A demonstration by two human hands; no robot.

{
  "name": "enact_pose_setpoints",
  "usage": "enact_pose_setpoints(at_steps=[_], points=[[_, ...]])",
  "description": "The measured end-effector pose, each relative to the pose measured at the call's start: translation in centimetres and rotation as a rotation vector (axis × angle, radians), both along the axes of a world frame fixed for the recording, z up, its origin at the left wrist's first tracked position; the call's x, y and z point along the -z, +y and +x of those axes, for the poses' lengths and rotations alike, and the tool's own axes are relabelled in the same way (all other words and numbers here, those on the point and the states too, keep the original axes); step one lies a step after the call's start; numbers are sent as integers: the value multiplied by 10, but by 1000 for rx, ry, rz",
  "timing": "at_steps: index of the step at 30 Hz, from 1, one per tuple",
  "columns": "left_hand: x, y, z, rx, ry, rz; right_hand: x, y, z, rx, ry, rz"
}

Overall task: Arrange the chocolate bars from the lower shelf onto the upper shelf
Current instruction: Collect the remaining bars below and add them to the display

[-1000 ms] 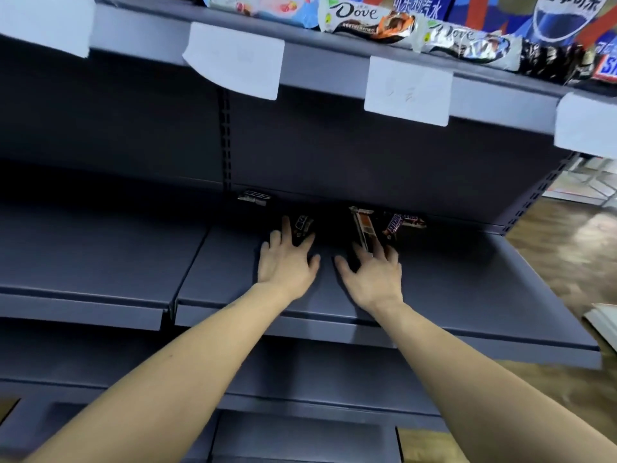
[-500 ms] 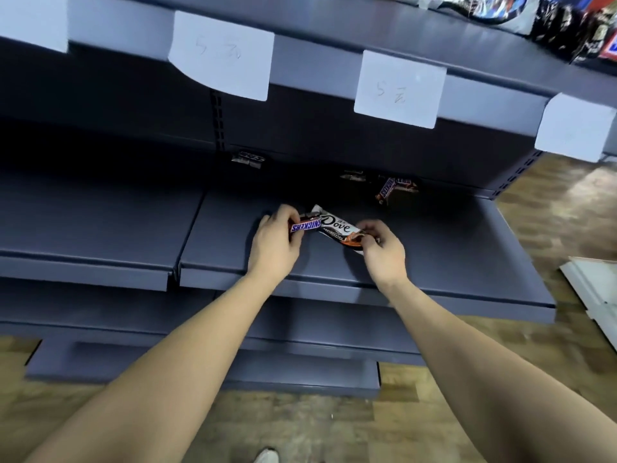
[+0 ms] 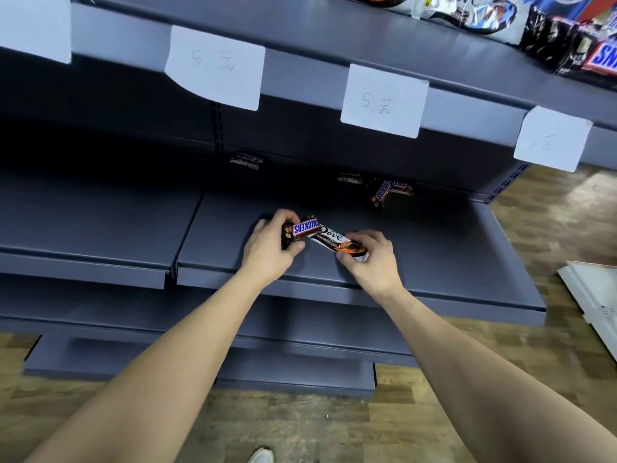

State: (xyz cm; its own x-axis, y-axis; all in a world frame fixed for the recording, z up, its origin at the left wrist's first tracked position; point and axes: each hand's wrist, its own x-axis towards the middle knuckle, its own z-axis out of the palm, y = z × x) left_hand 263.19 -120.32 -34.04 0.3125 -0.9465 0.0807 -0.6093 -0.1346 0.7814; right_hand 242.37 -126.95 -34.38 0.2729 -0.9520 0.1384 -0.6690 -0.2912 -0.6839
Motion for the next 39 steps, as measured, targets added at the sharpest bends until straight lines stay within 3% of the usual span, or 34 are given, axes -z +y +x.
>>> enact_pose_setpoints(at_steps=[5,11,15,19,24,32,39], points=[[4,0,-3,2,-102,-99,0,-3,-1,34,-65,30],[0,2,-18,-57,-69,-105,-2,-5,-4,38,-113,57],[-5,15,-36,36,-228,-89,-3,-4,-3,20,-119,51],[-10,19,-43,97,-73,-153,-4,-4,-4,12,-136,73],[1,8,-27,-1,-253,-60,-4,-5,-5,22,-137,100],[2,14,-15,66,-44,-93,-6,-1,-4,9,-83,57],[4,31,-18,62,-8,-132,2,28,5,209,-15,-41]])
